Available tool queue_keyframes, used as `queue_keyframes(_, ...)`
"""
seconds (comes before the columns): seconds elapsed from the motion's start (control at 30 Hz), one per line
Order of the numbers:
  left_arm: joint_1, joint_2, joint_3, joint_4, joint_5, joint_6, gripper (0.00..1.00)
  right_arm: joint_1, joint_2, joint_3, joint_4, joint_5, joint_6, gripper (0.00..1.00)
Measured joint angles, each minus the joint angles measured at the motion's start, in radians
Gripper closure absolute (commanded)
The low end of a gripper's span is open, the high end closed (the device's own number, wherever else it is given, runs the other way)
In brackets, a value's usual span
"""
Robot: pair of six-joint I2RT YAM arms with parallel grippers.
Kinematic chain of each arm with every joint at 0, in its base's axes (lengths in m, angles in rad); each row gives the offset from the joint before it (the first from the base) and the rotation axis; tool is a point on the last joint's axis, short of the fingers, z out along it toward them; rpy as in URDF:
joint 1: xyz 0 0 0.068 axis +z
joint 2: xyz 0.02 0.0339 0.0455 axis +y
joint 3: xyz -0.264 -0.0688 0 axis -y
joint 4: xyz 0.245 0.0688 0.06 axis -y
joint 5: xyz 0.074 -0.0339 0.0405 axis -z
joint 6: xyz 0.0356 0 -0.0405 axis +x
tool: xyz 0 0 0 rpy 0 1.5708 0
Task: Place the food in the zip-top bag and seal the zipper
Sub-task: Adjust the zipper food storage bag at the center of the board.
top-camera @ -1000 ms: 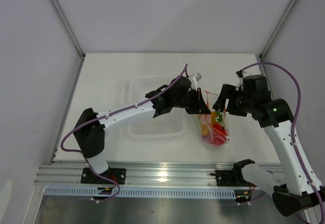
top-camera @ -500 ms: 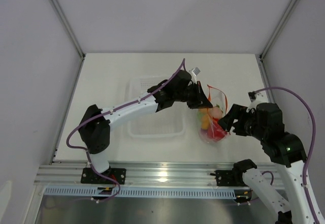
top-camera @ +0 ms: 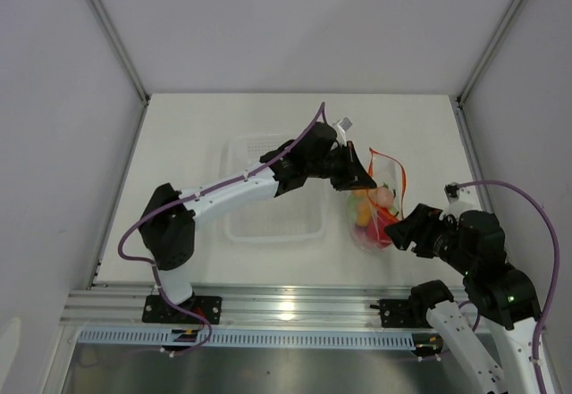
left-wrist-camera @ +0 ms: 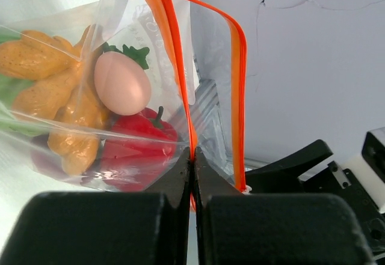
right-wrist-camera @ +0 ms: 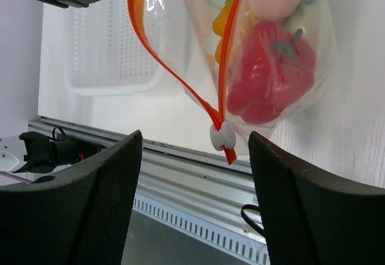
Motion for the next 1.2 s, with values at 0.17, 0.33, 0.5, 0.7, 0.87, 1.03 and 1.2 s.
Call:
queue_keyframes(0.17,0.001,0.004,0.0,0.02,0.01,-0.019,0.99,0.0,-0.034,-0.063,-0.004,0.032,0.055,0.35)
queue_keyframes(0.33,0.002,0.011,0.0,0.033,0.025,-0.037,0.99,0.0,-0.127,-0.142,0.004,0.062,0.113,0.43)
queue_keyframes(0.5,0.002,0.018,-0.003,0.05,0.034,-0.045,0.99,0.0,-0.146,-0.169,0.028,0.116,0.139,0.53)
queue_keyframes(0.7,0.003,0.018,-0.012,0.068,0.037,-0.045,0.99,0.0,-0.107,-0.177,0.073,0.133,0.145,0.54)
queue_keyframes(0.87,0.003,0.019,-0.015,0.076,0.046,-0.045,0.99,0.0,-0.059,-0.181,0.098,0.143,0.146,0.67)
queue_keyframes(1.03,0.005,0.019,-0.022,0.083,0.056,-0.046,0.99,0.0,-0.045,-0.184,0.103,0.154,0.154,1.0)
queue_keyframes(1.2,0.009,0.019,-0.056,0.13,0.068,-0.043,0.94,0.0,-0.042,-0.18,0.099,0.168,0.158,1.0)
